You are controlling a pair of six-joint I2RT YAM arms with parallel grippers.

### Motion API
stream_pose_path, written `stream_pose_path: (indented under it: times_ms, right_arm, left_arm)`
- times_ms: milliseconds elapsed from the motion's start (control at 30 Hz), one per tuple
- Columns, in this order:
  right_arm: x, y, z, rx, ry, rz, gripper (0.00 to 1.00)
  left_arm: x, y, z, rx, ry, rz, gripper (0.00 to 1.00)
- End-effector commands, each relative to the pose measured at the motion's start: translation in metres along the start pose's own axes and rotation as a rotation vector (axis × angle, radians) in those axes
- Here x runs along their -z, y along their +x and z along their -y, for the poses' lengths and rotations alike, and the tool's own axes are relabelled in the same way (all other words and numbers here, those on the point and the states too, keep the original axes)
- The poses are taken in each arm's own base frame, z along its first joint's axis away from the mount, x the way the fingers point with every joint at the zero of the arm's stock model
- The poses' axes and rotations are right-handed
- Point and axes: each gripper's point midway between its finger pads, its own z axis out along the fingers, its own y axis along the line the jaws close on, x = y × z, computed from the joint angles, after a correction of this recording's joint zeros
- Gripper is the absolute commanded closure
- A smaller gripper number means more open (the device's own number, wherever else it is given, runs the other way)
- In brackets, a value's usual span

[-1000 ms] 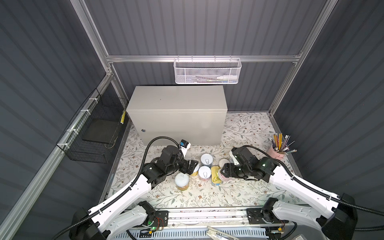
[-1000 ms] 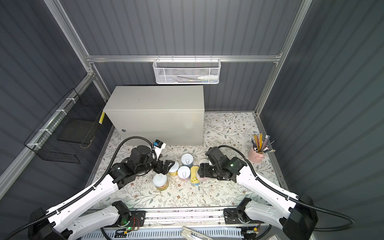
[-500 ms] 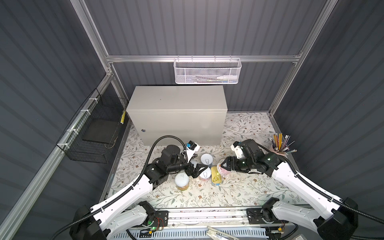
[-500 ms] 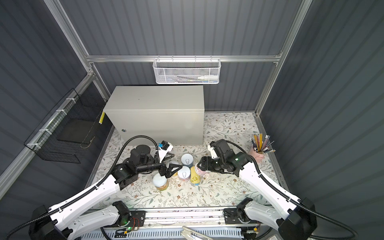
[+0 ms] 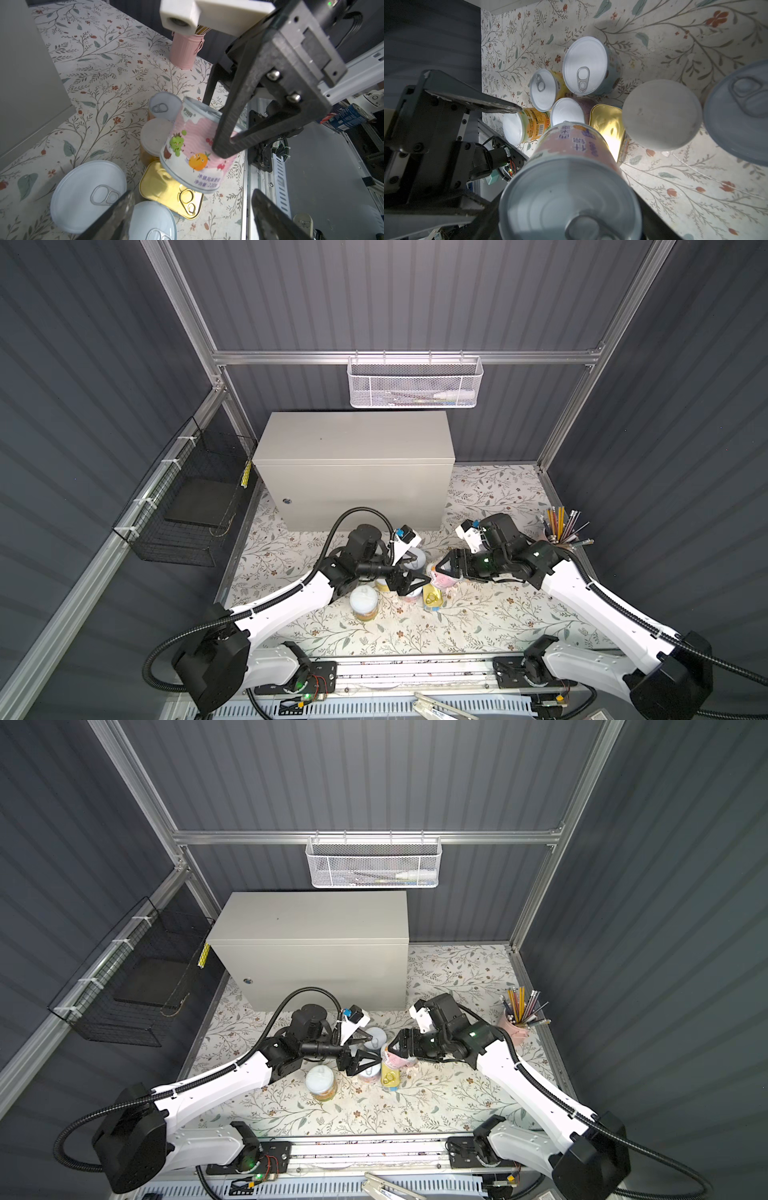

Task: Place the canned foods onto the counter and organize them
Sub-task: 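Bring the pink can toward the left gripper and grasp it with the left gripper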

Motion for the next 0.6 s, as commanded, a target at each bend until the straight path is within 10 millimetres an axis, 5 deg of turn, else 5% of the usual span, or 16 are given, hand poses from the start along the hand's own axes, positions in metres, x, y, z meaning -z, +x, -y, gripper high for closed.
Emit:
stream_pose_path:
  times_ms: [0, 567]
  right_arm:
    - [0.010, -0.019, -0.027, 0.062, -0.097, 0.057, 0.44]
    - [0.005, -0.014, -0.033, 0.027, -0.168, 0.043, 0.46]
  left_arm:
    - [-0.006, -0.017, 0.013, -0.075, 0.056, 0.027, 0.13]
    - [-0.037, -0.008, 0.015, -0.129, 0.070, -0.045, 0.14]
